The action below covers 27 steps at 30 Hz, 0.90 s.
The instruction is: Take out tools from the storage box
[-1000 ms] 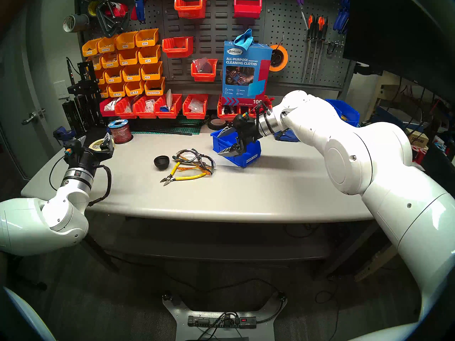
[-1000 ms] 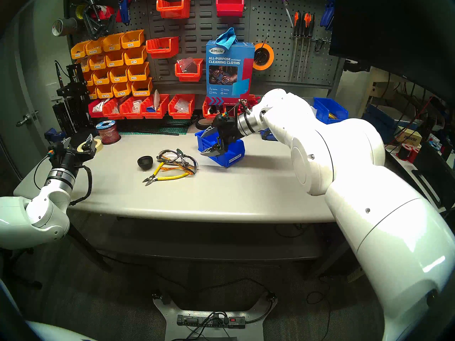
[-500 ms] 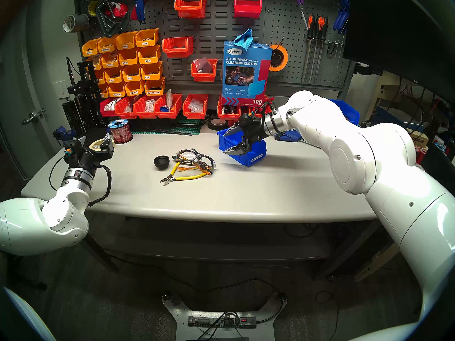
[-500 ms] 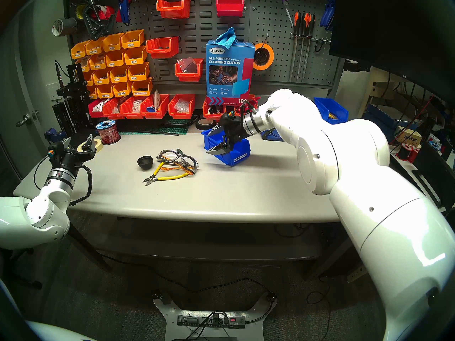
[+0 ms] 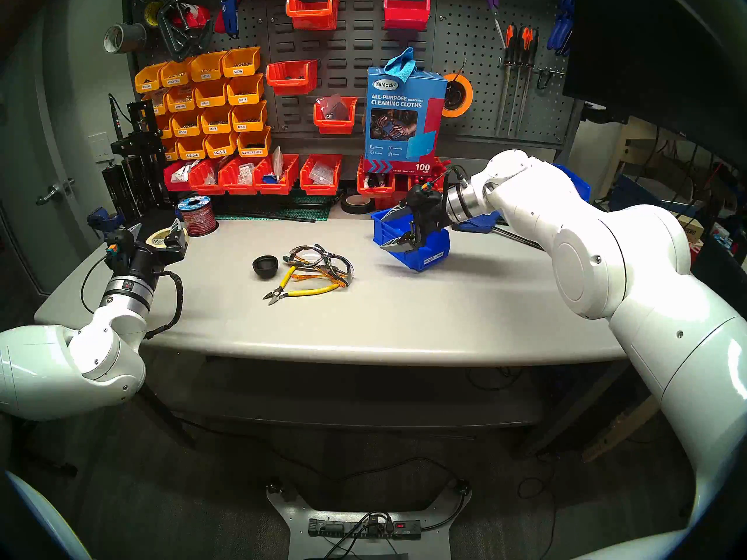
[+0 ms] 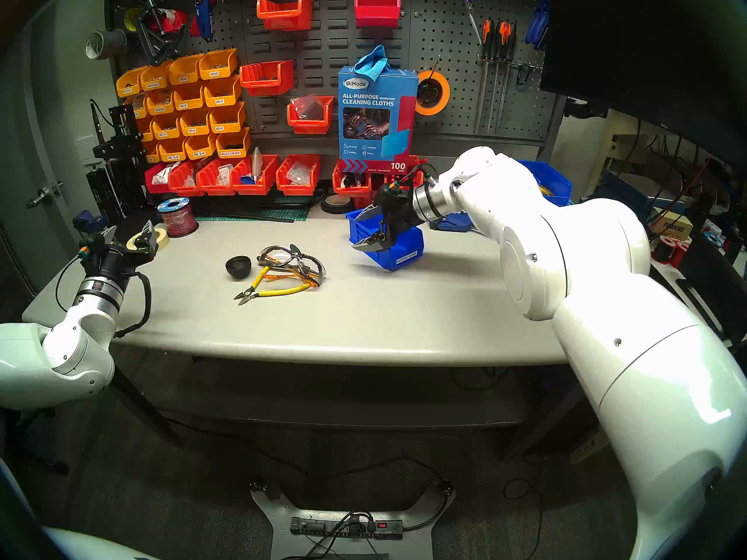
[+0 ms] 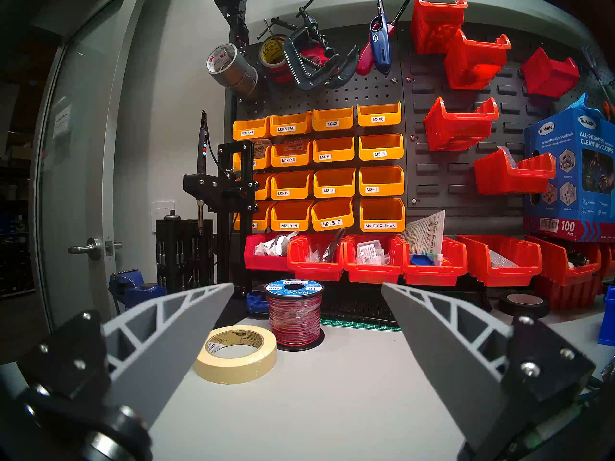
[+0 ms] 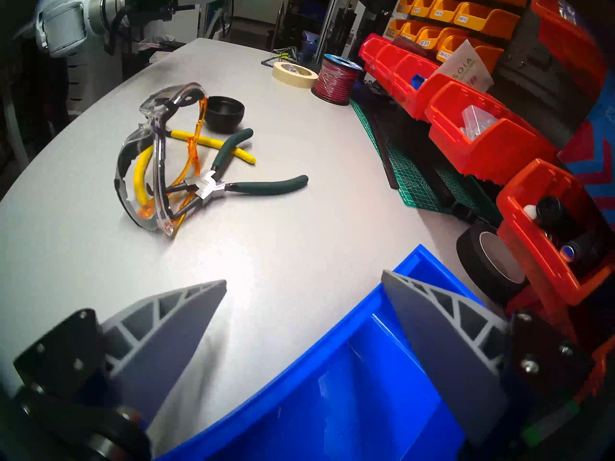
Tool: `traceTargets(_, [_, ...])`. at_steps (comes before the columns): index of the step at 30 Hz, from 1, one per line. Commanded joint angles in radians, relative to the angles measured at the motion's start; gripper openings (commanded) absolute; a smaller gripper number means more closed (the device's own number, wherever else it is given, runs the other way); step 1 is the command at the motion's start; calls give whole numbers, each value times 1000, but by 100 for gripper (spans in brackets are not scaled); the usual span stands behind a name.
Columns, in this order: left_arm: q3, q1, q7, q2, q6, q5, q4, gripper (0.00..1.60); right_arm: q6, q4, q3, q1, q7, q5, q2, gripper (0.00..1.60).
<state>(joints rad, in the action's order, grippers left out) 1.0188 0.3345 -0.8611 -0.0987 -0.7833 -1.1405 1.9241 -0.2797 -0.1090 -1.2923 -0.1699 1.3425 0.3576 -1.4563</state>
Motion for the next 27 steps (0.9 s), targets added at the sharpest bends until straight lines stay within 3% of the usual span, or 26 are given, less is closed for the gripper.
traceTargets(1, [-7, 8, 0, -2, -2, 1, -1, 160, 36, 4, 9, -18, -9, 13, 65, 160])
traceTargets(8, [-7, 8, 0, -2, -2, 1, -1, 160, 60, 2, 11, -21, -27, 12, 112, 160])
traceTargets(27, [-7, 7, 0, -3, -2, 0, -1, 160, 94, 3, 14, -22, -56, 2, 153, 160])
